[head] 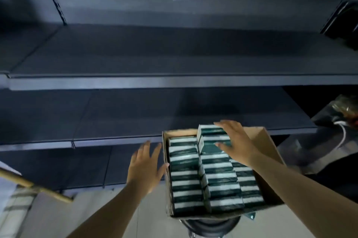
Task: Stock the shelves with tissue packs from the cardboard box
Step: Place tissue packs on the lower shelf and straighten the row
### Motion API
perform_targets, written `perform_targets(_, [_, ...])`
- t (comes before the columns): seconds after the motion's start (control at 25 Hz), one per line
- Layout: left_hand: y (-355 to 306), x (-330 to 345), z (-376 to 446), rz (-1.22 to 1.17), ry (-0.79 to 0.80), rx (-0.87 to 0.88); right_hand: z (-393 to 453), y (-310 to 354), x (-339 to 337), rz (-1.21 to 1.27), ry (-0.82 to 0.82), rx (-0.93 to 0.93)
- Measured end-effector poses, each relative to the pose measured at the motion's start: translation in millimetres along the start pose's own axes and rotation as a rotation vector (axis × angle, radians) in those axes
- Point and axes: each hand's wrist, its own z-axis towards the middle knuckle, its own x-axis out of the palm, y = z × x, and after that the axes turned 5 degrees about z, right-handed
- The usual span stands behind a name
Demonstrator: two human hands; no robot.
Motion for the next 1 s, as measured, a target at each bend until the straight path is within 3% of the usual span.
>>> perform_targets(0.2, [-24.4, 73.0, -2.0, -0.047, 0.117, 0.008, 4.8, -51.0, 44.0, -0.071, 0.112, 0.096])
perform_targets(0.48, [-24.5, 84.5, -7.4, -0.034, 0.113, -0.014, 5.1, -66.0, 60.4, -0.04, 0.067, 0.144])
perform_targets(0.68, [-28.6, 51.5, -4.2, 0.009, 0.139, 0.035, -2.5, -48.0, 39.2, -0.042, 0.028, 0.114])
perform_targets(0.88, [-30.3, -35.6, 5.4, -0.032, -0.068, 0.106, -8.0, 8.4, -36.8, 0.014, 0.008, 0.004])
perform_targets(1.0, [-30.2, -99.4, 17.0, -0.066, -0.207, 0.164, -4.7, 52.4, -102.6, 0.066, -0.089, -0.035])
